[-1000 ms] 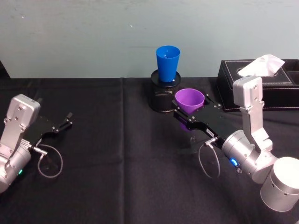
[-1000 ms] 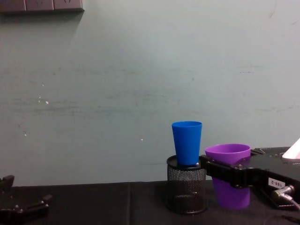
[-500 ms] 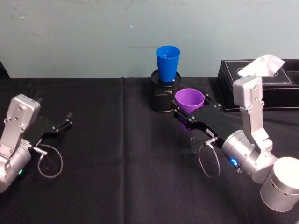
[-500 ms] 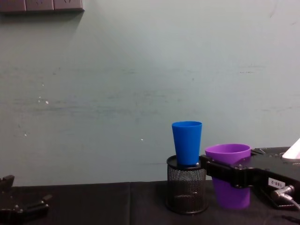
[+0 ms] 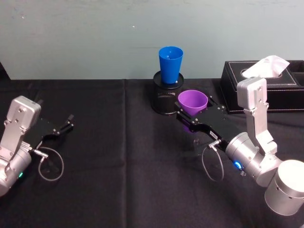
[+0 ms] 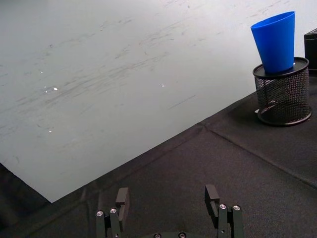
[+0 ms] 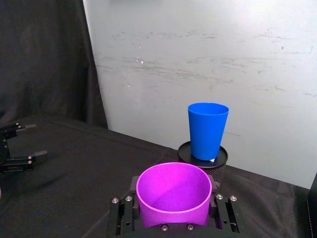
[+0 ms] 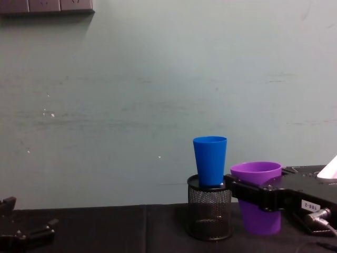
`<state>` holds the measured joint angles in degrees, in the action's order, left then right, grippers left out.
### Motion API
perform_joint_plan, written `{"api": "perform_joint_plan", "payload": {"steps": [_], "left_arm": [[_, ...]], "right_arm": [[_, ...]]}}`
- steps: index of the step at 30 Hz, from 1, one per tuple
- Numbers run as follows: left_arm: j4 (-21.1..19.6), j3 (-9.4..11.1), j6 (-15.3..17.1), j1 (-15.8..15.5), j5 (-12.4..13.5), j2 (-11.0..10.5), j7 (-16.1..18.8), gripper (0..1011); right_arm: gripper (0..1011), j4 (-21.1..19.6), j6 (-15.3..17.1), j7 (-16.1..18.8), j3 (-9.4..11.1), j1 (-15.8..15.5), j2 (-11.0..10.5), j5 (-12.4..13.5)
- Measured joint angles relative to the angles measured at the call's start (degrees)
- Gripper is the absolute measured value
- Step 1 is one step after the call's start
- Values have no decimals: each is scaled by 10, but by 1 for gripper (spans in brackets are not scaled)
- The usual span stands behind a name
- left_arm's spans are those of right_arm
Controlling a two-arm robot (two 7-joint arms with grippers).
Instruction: Pick up one cup with a gripper and tap it against the other cup.
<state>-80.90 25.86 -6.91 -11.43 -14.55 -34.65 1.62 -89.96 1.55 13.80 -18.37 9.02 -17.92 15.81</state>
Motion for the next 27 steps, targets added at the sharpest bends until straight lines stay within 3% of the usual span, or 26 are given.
{"api": "perform_joint_plan", "payload": {"steps": [17,27], "left_arm": [[0,0,0,0,0,0,0,1000],[0,0,0,0,0,0,0,1000]], "right_arm": [[750,5,-2,10,7,5,7,-4],[750,82,-7,28,7,76,43,-3]]}}
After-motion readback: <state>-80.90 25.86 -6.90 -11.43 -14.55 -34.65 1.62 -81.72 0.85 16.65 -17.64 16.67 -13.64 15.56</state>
